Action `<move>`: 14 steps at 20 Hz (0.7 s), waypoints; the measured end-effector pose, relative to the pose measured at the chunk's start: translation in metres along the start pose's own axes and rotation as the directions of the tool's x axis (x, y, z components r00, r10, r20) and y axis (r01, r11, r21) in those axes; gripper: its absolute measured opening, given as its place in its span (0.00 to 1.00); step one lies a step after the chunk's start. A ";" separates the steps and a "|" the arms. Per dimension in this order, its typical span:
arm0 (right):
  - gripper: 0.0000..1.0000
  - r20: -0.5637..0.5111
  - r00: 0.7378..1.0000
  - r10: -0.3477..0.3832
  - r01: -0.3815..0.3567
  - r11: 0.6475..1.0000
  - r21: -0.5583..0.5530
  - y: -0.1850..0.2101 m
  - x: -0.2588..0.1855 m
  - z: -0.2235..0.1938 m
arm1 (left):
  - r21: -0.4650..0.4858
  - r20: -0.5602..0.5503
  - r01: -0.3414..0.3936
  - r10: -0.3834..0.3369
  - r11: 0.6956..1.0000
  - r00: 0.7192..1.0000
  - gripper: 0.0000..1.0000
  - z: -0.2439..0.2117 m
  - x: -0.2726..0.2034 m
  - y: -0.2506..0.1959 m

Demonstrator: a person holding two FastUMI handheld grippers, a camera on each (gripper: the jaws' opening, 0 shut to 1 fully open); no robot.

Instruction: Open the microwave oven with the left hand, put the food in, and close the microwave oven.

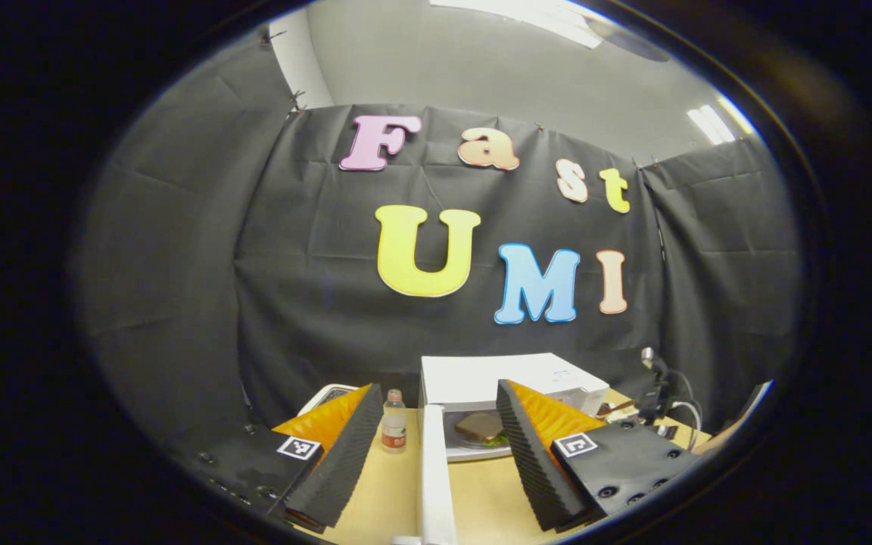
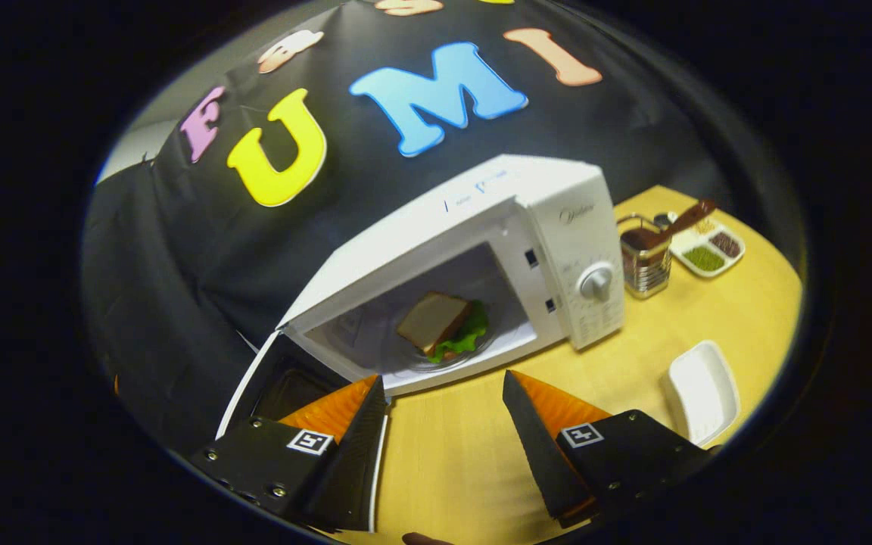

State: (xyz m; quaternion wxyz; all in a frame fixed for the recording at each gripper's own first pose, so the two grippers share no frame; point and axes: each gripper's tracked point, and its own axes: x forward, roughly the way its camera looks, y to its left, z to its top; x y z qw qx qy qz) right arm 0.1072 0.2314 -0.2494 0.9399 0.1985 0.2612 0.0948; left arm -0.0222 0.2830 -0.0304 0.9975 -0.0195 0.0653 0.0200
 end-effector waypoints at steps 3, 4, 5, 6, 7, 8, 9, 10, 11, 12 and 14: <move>0.94 0.079 0.997 -0.001 0.013 0.988 -0.156 -0.006 -0.051 0.032 | -0.008 -0.002 0.018 -0.018 1.000 1.000 0.97 -0.005 0.003 -0.015; 0.94 0.115 0.993 -0.004 0.026 0.981 -0.193 -0.008 -0.067 0.045 | -0.007 0.002 0.021 -0.021 1.000 1.000 0.97 -0.006 0.005 -0.020; 0.93 0.156 0.988 -0.006 0.041 0.974 -0.224 -0.008 -0.083 0.059 | -0.002 0.004 0.020 -0.020 1.000 1.000 0.97 -0.006 0.005 -0.022; 0.93 0.201 0.980 -0.008 0.060 0.966 -0.250 -0.009 -0.098 0.072 | 0.003 0.004 0.019 -0.019 1.000 1.000 0.97 -0.007 0.004 -0.026; 0.93 0.249 0.968 -0.009 0.077 0.962 -0.261 -0.009 -0.114 0.087 | 0.009 0.006 0.017 -0.018 1.000 1.000 0.96 -0.007 0.003 -0.028; 0.93 0.290 0.957 -0.010 0.090 0.960 -0.265 -0.008 -0.125 0.098 | 0.017 0.007 0.018 -0.018 1.000 1.000 0.96 -0.007 0.001 -0.030; 0.93 0.326 0.945 -0.014 0.106 0.958 -0.265 -0.006 -0.139 0.110 | 0.028 0.012 0.015 -0.016 1.000 1.000 0.96 -0.004 -0.002 -0.031; 0.93 0.365 0.931 -0.016 0.120 0.957 -0.264 -0.005 -0.153 0.122 | 0.039 0.020 0.012 -0.012 0.999 1.000 0.97 -0.001 -0.007 -0.032; 0.93 0.396 0.918 -0.014 0.128 0.956 -0.264 -0.003 -0.165 0.133 | 0.048 0.031 0.006 -0.008 0.999 0.999 0.96 0.004 -0.011 -0.031; 0.93 0.414 0.910 -0.005 0.125 0.957 -0.262 0.000 -0.173 0.138 | 0.052 0.045 0.004 -0.006 0.999 0.999 0.97 0.007 -0.013 -0.032; 0.93 0.443 0.896 -0.003 0.134 0.955 -0.265 0.002 -0.188 0.147 | 0.047 0.053 -0.004 0.002 0.999 0.999 0.97 0.008 -0.021 -0.030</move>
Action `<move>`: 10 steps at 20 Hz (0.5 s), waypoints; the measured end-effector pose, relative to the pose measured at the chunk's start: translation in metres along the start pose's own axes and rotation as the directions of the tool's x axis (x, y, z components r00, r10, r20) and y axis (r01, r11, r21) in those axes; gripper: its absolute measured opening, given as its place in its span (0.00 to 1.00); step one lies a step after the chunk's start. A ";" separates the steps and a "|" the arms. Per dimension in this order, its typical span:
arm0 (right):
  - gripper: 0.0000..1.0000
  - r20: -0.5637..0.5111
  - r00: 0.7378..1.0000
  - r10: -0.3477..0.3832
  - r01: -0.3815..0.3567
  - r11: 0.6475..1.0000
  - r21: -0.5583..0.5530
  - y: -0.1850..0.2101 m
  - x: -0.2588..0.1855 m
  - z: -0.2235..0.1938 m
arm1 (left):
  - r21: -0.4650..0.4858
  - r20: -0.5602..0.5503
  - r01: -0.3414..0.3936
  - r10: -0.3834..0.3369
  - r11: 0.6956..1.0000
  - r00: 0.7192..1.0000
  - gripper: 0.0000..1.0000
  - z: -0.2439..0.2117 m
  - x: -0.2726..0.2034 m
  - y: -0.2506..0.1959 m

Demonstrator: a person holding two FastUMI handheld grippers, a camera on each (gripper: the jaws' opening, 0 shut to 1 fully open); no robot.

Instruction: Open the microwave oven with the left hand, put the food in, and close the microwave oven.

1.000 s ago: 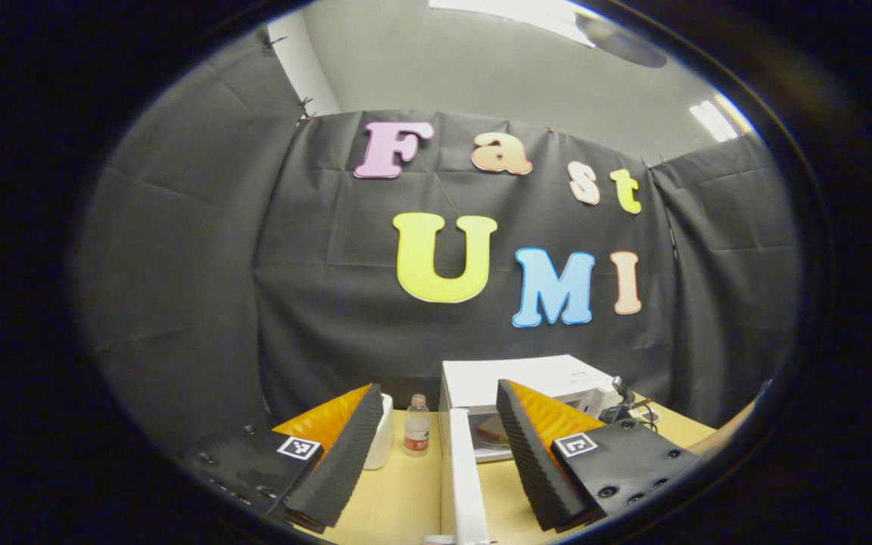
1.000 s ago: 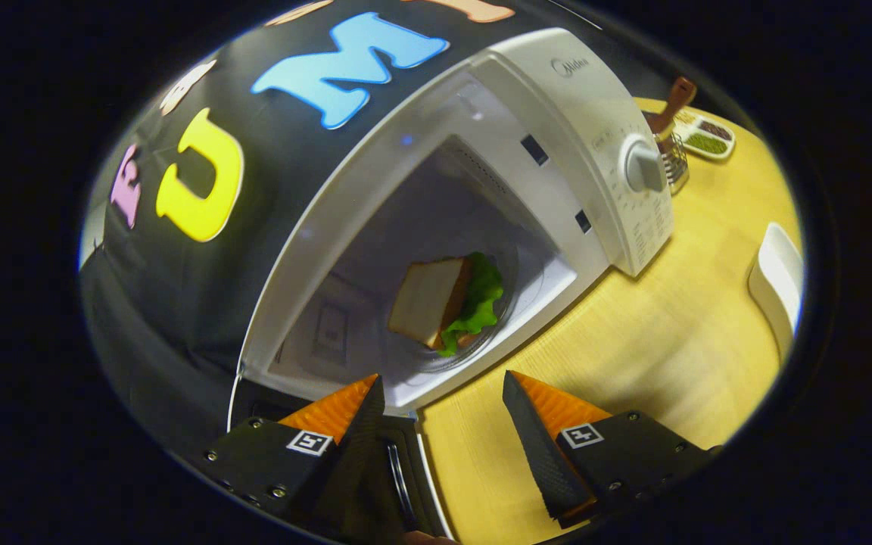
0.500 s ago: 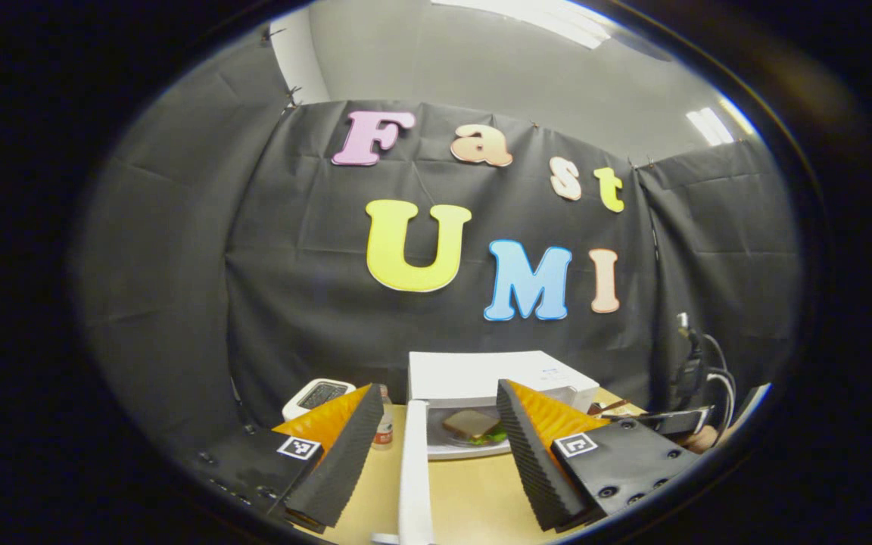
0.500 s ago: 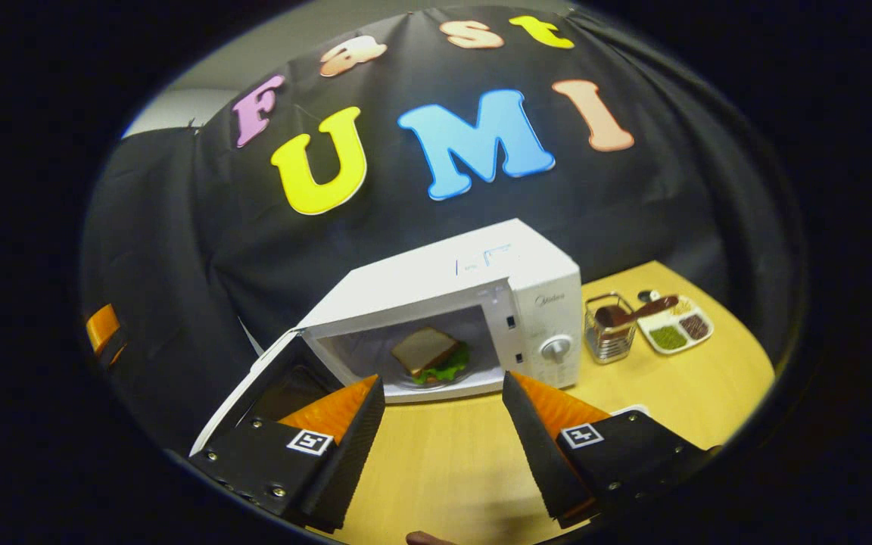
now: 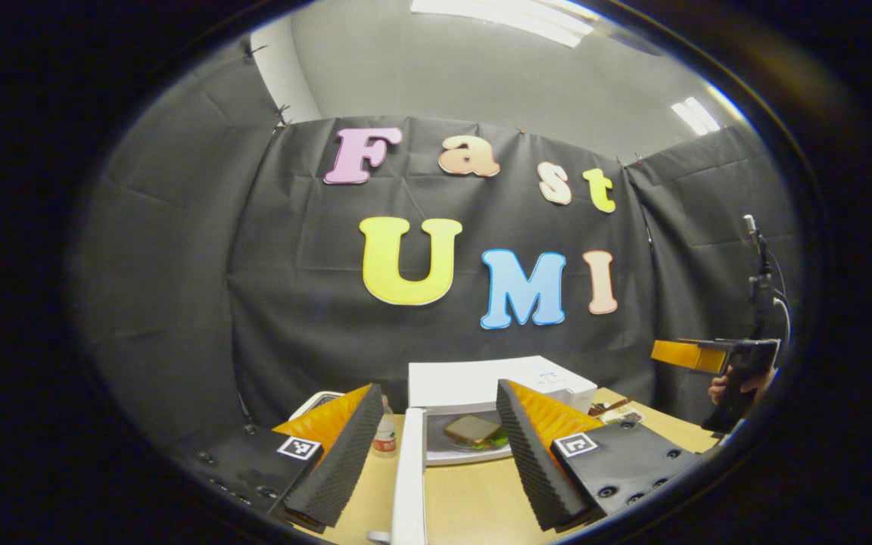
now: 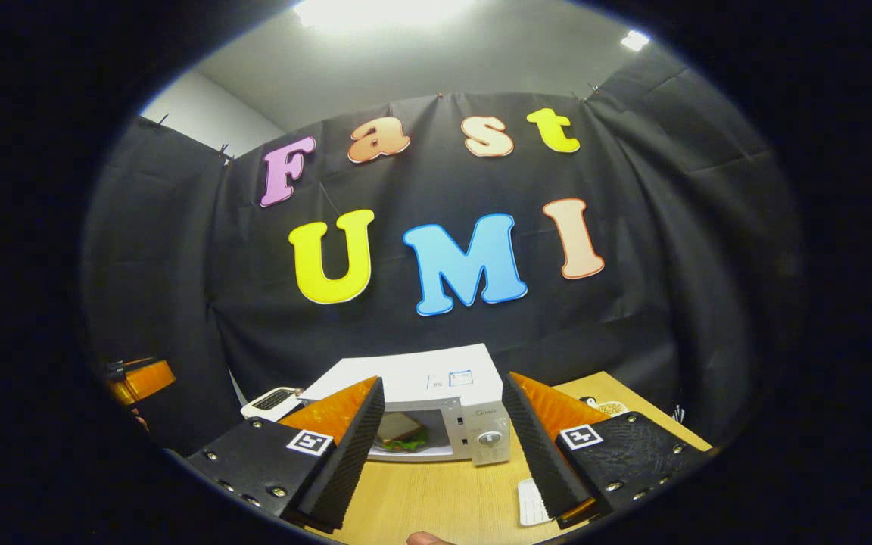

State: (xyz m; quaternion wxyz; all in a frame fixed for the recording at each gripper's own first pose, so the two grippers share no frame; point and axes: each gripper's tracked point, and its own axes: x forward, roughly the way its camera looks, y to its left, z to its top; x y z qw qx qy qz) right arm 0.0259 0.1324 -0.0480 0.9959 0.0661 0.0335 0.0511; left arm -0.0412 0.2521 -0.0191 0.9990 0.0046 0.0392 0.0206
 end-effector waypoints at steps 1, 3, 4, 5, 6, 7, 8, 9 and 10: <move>0.93 0.019 1.000 -0.010 0.010 1.000 -0.011 -0.002 -0.005 0.008 | -0.003 -0.001 -0.007 0.007 1.000 1.000 0.96 0.000 -0.002 0.002; 0.93 0.062 0.998 -0.018 0.020 0.999 -0.039 -0.002 -0.006 0.021 | -0.007 -0.006 -0.013 0.013 1.000 1.000 0.97 -0.003 -0.007 0.005; 0.93 0.073 0.997 -0.008 0.011 0.999 -0.044 0.001 -0.008 0.024 | -0.011 -0.014 -0.009 0.009 1.000 1.000 0.96 -0.008 -0.011 0.006; 0.93 0.072 0.997 0.012 -0.009 0.999 -0.036 0.006 -0.009 0.025 | -0.017 -0.026 0.006 -0.006 1.000 1.000 0.95 -0.011 -0.014 0.006; 0.93 0.069 0.997 0.026 -0.024 0.999 -0.026 0.009 -0.009 0.024 | -0.019 -0.045 0.023 -0.024 1.000 0.999 0.87 -0.018 -0.019 0.004; 0.93 0.068 0.997 0.026 -0.025 0.999 -0.022 0.009 -0.008 0.024 | -0.011 -0.067 0.024 -0.025 1.000 0.997 0.80 -0.026 -0.023 0.007; 0.93 0.071 0.997 0.026 -0.025 0.999 -0.021 0.006 -0.006 0.026 | 0.011 -0.084 -0.011 0.012 1.000 0.996 0.55 -0.033 -0.026 0.022; 0.93 0.077 0.997 0.031 -0.029 0.999 -0.025 0.007 -0.006 0.030 | 0.024 -0.112 -0.039 0.042 0.999 0.993 0.31 -0.042 -0.030 0.034; 0.93 0.087 0.996 0.038 -0.036 0.999 -0.028 0.008 -0.006 0.034 | 0.013 -0.148 -0.031 0.033 0.999 0.988 0.07 -0.052 -0.047 0.037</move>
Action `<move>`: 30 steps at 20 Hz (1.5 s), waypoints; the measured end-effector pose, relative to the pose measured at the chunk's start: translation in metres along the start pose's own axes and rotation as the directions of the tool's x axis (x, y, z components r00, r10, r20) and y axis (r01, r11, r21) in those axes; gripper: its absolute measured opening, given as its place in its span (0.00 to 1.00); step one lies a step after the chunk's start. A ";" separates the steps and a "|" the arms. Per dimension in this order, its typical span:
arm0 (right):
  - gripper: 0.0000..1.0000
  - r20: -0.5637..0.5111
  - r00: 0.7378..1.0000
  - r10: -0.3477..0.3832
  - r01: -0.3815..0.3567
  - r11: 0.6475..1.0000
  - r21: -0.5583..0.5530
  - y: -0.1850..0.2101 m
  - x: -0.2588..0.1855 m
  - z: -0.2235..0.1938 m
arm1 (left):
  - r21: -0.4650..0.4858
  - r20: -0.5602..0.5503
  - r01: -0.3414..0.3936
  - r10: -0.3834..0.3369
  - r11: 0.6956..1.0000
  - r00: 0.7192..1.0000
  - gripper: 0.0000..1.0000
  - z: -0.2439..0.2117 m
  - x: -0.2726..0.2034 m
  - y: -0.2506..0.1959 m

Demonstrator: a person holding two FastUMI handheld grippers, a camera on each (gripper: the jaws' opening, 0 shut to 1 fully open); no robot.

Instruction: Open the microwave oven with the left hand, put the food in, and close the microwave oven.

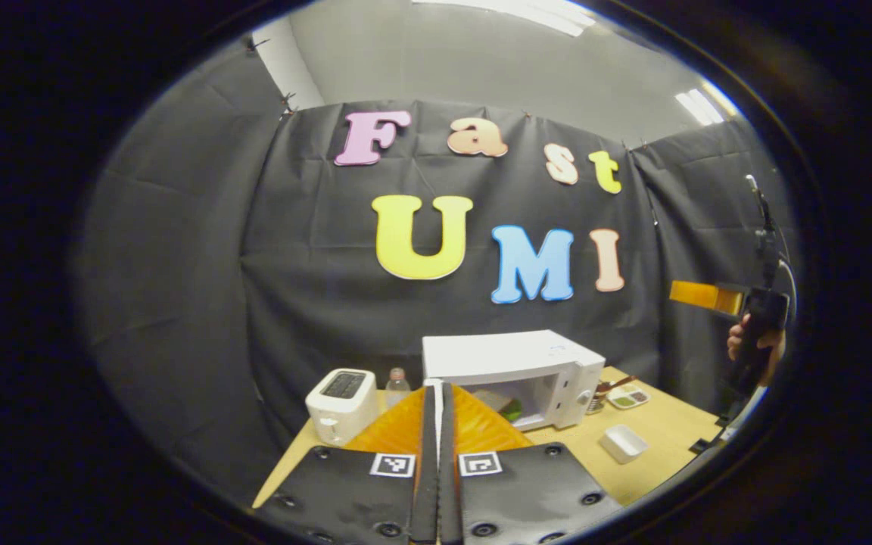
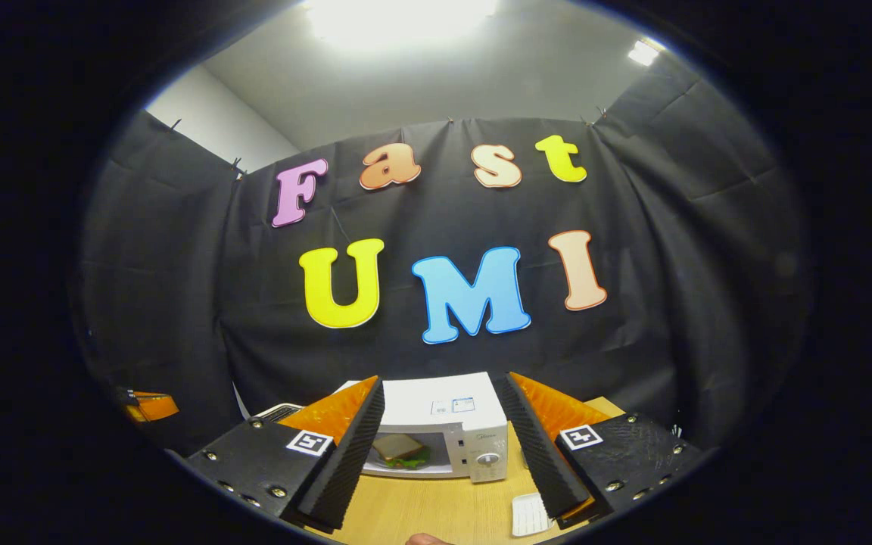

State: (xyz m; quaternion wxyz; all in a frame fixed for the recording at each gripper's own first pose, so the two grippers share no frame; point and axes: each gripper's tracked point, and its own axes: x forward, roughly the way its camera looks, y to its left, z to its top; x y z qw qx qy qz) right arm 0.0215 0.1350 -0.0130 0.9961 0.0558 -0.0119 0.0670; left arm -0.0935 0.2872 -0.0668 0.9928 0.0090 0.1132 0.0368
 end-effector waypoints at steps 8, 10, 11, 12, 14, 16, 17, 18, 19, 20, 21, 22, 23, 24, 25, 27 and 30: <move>0.93 -0.016 1.000 0.020 -0.020 1.000 -0.006 0.000 0.010 0.001 | 0.022 -0.240 -0.026 0.031 0.999 0.970 0.07 -0.096 -0.016 0.044; 0.93 -0.032 0.999 0.023 -0.022 1.000 0.004 -0.001 0.013 -0.002 | 0.031 -0.291 -0.014 0.022 0.999 0.957 0.07 -0.116 -0.021 0.045; 0.93 -0.038 0.999 0.026 -0.025 1.000 0.006 -0.002 0.014 -0.003 | 0.027 -0.305 -0.013 0.021 1.000 0.952 0.07 -0.122 -0.023 0.046; 0.93 -0.044 0.999 0.025 -0.025 1.000 0.007 -0.004 0.015 -0.004 | 0.016 -0.316 -0.014 0.018 1.000 0.949 0.07 -0.126 -0.023 0.045; 0.93 -0.054 0.998 0.028 -0.027 1.000 0.013 -0.006 0.019 -0.006 | -0.012 -0.342 -0.014 0.009 1.000 0.940 0.07 -0.136 -0.024 0.041; 0.93 -0.063 0.998 0.030 -0.029 0.999 0.018 -0.011 0.020 -0.008 | -0.023 -0.358 0.001 -0.009 1.000 0.934 0.09 -0.142 -0.026 0.033; 0.93 -0.067 0.997 0.030 -0.029 0.999 0.021 -0.014 0.021 -0.009 | -0.023 -0.365 0.012 -0.020 1.000 0.931 0.07 -0.144 -0.026 0.027; 0.93 -0.069 0.997 0.030 -0.029 0.999 0.023 -0.016 0.022 -0.010 | -0.024 -0.370 0.024 -0.031 0.999 0.928 0.09 -0.146 -0.026 0.022; 0.93 -0.073 0.997 0.030 -0.028 0.999 0.024 -0.020 0.023 -0.011 | -0.014 -0.376 0.021 -0.025 1.000 0.926 0.07 -0.146 -0.026 0.019; 0.93 -0.075 0.997 0.030 -0.028 0.999 0.027 -0.023 0.024 -0.012 | -0.011 -0.380 0.021 -0.024 1.000 0.925 0.07 -0.146 -0.029 0.018; 0.93 -0.078 0.996 0.030 -0.027 0.999 0.031 -0.026 0.024 -0.013 | -0.017 -0.381 0.026 -0.031 1.000 0.924 0.07 -0.147 -0.029 0.013; 0.93 -0.082 0.996 0.033 -0.030 0.999 0.035 -0.028 0.025 -0.015 | -0.023 -0.384 0.033 -0.040 0.999 0.923 0.07 -0.147 -0.026 0.007; 0.93 -0.087 0.996 0.035 -0.032 0.999 0.037 -0.030 0.026 -0.016 | -0.025 -0.387 0.041 -0.048 0.999 0.921 0.07 -0.147 -0.025 0.000; 0.93 -0.092 0.995 0.036 -0.033 0.999 0.038 -0.034 0.026 -0.017 | -0.024 -0.392 0.052 -0.057 0.998 0.918 0.07 -0.149 -0.025 -0.008; 0.93 -0.092 0.995 0.038 -0.035 0.999 0.039 -0.037 0.027 -0.016 | -0.022 -0.396 0.063 -0.067 0.998 0.916 0.07 -0.150 -0.025 -0.016; 0.93 -0.092 0.995 0.042 -0.039 0.999 0.033 -0.043 0.028 -0.015 | -0.029 -0.399 0.089 -0.093 0.996 0.912 0.07 -0.151 -0.024 -0.033; 0.93 -0.085 0.995 0.049 -0.049 0.999 0.006 -0.054 0.028 -0.011 | -0.044 -0.400 0.135 -0.141 0.990 0.905 0.07 -0.151 -0.017 -0.064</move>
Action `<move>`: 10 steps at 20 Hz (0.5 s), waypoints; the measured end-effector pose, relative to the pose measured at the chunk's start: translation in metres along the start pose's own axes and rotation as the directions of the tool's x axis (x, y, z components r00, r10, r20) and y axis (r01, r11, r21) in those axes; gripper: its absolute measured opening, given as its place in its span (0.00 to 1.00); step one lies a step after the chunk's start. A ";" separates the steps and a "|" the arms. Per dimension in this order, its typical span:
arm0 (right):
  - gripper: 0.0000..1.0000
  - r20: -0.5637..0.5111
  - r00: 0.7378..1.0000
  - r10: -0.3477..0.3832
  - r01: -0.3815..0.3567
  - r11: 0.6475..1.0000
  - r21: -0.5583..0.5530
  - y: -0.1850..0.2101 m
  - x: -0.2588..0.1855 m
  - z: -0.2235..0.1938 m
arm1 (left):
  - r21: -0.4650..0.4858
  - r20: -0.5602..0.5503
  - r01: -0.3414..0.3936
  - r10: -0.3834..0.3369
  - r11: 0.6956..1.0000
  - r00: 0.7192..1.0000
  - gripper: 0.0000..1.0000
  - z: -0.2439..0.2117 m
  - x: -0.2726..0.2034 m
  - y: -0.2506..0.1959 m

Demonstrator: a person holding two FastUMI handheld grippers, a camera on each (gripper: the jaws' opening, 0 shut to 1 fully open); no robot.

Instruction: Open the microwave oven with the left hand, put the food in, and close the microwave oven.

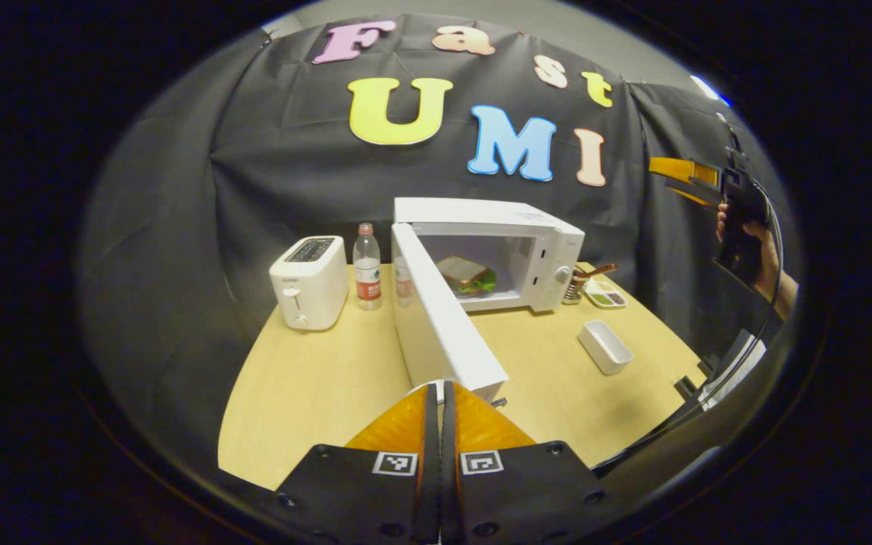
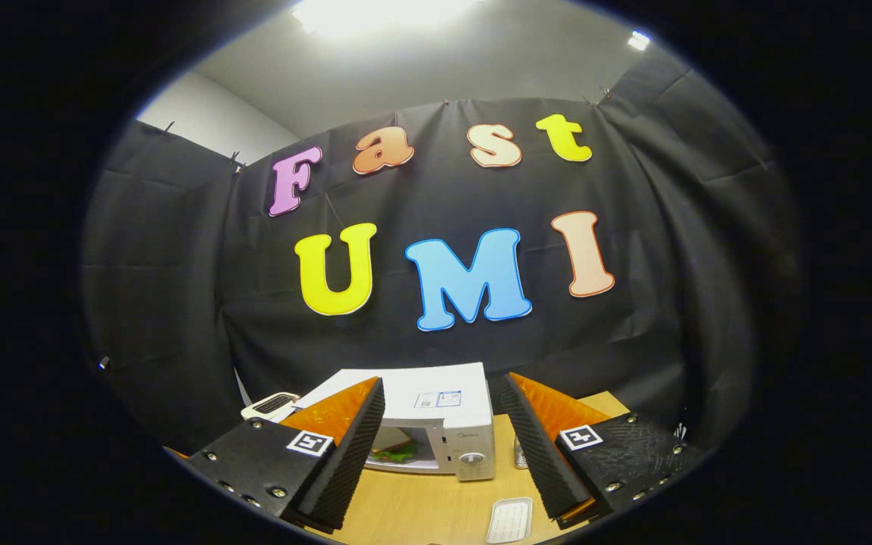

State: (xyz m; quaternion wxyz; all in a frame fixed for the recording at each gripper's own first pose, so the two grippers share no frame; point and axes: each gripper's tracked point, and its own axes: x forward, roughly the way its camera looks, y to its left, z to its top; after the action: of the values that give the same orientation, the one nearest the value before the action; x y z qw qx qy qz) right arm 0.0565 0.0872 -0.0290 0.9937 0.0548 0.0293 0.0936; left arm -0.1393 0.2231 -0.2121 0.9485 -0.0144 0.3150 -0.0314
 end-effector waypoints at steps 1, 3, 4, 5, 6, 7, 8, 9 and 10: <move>0.93 0.001 1.000 0.002 -0.002 1.000 -0.008 -0.004 -0.001 0.001 | 0.007 -0.001 0.014 -0.014 1.000 1.000 0.07 0.000 0.004 -0.010; 0.93 0.003 1.000 0.002 -0.002 1.000 -0.017 -0.011 -0.003 0.002 | 0.021 -0.008 0.043 -0.042 0.999 0.999 0.07 0.003 0.012 -0.027; 0.93 0.005 1.000 0.000 0.000 1.000 -0.018 -0.015 -0.004 0.002 | 0.029 -0.012 0.058 -0.058 0.998 0.998 0.07 0.003 0.015 -0.036; 0.93 0.007 1.000 -0.005 0.005 1.000 -0.020 -0.020 -0.007 0.003 | 0.037 -0.014 0.074 -0.074 0.997 0.997 0.07 0.005 0.019 -0.045; 0.93 0.011 1.000 -0.011 0.011 1.000 -0.020 -0.025 -0.009 0.003 | 0.043 -0.017 0.092 -0.091 0.995 0.996 0.07 0.006 0.023 -0.052; 0.93 0.012 1.000 -0.017 0.017 1.000 -0.019 -0.030 -0.011 0.003 | 0.051 -0.019 0.109 -0.108 0.993 0.994 0.07 0.008 0.025 -0.060; 0.93 0.012 1.000 -0.023 0.023 1.000 -0.016 -0.034 -0.013 0.003 | 0.059 -0.018 0.125 -0.124 0.990 0.992 0.07 0.010 0.030 -0.067; 0.93 0.012 0.999 -0.032 0.032 0.999 -0.013 -0.039 -0.015 0.002 | 0.065 -0.017 0.139 -0.138 0.988 0.990 0.07 0.013 0.036 -0.073; 0.93 0.011 0.999 -0.041 0.041 0.999 -0.008 -0.044 -0.018 0.001 | 0.070 -0.018 0.149 -0.149 0.986 0.989 0.07 0.015 0.042 -0.078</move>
State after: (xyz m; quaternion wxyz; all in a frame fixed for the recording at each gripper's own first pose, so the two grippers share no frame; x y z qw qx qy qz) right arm 0.0473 0.0406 -0.0325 0.9958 0.0504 0.0244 0.0730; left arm -0.1004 0.1430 -0.2214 0.9414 -0.0041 0.3176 -0.1135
